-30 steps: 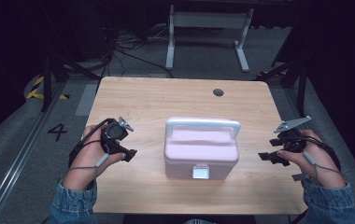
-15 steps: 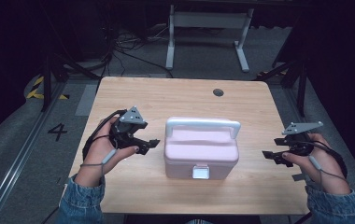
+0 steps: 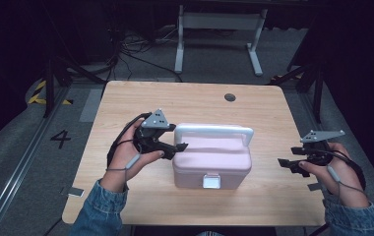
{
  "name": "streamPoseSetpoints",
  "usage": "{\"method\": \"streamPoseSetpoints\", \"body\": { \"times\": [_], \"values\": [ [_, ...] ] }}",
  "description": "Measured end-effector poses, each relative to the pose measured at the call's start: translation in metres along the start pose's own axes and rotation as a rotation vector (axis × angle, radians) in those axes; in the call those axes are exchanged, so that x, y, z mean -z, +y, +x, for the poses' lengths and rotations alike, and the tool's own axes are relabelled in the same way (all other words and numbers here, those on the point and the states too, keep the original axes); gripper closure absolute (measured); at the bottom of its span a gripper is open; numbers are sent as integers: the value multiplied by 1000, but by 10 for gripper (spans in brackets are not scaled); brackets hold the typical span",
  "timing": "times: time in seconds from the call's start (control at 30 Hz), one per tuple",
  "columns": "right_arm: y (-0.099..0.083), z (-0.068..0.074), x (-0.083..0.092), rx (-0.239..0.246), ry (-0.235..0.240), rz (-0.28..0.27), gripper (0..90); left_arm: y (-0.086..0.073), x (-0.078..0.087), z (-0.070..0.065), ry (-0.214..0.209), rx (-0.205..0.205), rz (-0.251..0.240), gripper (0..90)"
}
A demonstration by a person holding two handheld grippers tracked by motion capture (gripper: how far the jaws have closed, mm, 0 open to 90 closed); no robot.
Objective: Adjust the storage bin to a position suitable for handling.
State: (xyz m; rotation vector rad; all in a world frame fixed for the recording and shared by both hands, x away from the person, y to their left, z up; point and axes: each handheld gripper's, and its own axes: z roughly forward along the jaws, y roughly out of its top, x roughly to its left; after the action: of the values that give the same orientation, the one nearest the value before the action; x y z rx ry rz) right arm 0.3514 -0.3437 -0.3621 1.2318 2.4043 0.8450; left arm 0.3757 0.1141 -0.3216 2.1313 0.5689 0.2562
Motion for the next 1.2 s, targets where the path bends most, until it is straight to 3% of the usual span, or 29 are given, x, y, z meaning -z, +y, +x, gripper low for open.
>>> {"method": "streamPoseSetpoints", "body": {
  "times": [0.07, 0.2, 0.43, 0.57, 0.73, 0.97, 1.07, 1.2],
  "values": [
    [1, 0, -1, 2, 4, -9, 336, 0, -6, 0, -4, 8, -7, 276],
    [1, 1, -2, 34, 8, 6, 409, -2, -20, 2, -33, 21, -67, 300],
    [2, 1, -2, 47, 29, 43, 495, -4, -30, 4, -46, 51, -108, 432],
    [2, 2, -5, 58, 35, 54, 493, -4, -27, 3, -53, 112, -88, 597],
    [3, 2, -5, 55, 38, 49, 489, -3, -20, 3, -21, 111, -107, 736],
    [3, 2, -5, 52, 37, 42, 478, -1, -19, -1, 4, 86, -120, 736],
    [4, 3, -5, 28, 48, 20, 474, 0, -17, 0, 1, 82, -137, 729],
    [5, 3, -5, 35, 46, 6, 476, 0, -17, 2, -11, 82, -145, 729]
  ]
}}
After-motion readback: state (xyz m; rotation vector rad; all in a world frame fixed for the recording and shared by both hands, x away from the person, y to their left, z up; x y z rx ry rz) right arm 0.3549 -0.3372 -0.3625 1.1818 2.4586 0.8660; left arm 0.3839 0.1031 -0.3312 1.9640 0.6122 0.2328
